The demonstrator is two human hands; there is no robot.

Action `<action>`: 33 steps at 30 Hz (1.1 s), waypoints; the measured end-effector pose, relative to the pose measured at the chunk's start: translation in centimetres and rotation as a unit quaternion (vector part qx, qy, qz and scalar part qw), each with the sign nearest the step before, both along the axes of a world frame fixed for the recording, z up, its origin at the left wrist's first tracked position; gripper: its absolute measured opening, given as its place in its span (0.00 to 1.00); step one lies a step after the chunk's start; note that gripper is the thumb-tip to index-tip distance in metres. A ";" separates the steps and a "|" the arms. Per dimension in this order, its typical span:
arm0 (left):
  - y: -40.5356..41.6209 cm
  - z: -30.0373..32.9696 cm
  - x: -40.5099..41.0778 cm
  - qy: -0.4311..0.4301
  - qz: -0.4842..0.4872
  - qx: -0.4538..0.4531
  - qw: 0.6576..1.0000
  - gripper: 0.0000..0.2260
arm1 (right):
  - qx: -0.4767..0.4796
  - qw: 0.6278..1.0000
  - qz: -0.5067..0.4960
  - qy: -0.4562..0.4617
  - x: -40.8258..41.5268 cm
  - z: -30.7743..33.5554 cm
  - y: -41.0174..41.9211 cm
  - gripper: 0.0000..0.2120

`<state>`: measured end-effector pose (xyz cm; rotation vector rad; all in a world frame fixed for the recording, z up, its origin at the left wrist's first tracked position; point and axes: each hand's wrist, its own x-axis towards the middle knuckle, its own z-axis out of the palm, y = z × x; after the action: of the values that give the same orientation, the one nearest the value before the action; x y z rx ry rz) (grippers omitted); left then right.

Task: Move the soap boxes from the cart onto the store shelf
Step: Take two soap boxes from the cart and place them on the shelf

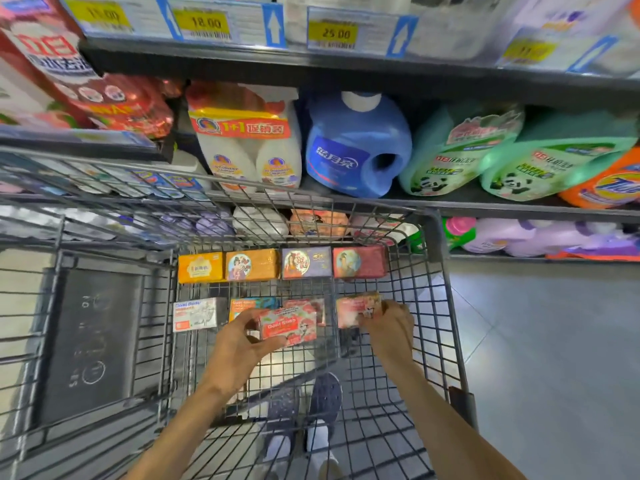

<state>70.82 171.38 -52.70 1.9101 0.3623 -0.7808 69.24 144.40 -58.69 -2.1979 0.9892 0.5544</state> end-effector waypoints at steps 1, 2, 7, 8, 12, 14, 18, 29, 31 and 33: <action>0.2 0.4 0.1 -0.003 -0.003 -0.004 1.000 0.24 | 0.016 1.000 -0.013 0.008 0.1 0.2 -0.1 0.20; 0.3 0.6 0.1 -0.008 -0.006 -0.004 1.000 0.23 | 0.035 0.999 -0.017 0.005 0.3 0.5 -0.2 0.22; 1.3 1.8 0.5 -0.009 -0.003 -0.007 1.000 0.16 | 0.094 0.994 -0.044 -0.021 0.2 3.2 0.3 0.12; 1.4 2.1 0.5 -0.013 -0.003 -0.009 1.000 0.14 | 0.103 0.993 -0.043 -0.028 0.1 4.0 0.3 0.09; 1.6 5.2 1.0 -0.037 0.012 -0.018 0.999 0.15 | 0.150 0.983 -0.042 -0.095 -0.4 9.7 -0.1 0.06; 1.4 8.0 1.9 -0.054 0.004 -0.031 0.998 0.22 | 0.154 0.978 -0.040 -0.136 -0.6 13.6 -0.5 0.10; 0.1 14.7 4.0 -0.109 -0.027 -0.093 0.989 0.28 | 0.190 0.948 -0.089 -0.240 -1.5 22.9 -1.7 0.11; -14.4 37.7 5.9 -0.266 -0.198 -0.185 0.925 0.18 | 0.129 0.855 -0.238 -0.442 -10.5 46.3 -12.7 0.18; -18.0 41.2 5.6 -0.282 -0.229 -0.210 0.908 0.26 | 0.108 0.837 -0.256 -0.472 -13.4 49.7 -15.5 0.19; -22.1 44.2 4.7 -0.292 -0.265 -0.241 0.887 0.30 | 0.084 0.819 -0.273 -0.498 -16.8 52.8 -18.3 0.20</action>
<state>75.50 149.25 -8.49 1.6599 -0.6989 -0.5228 52.48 126.09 -5.89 -1.5452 0.8332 -0.7054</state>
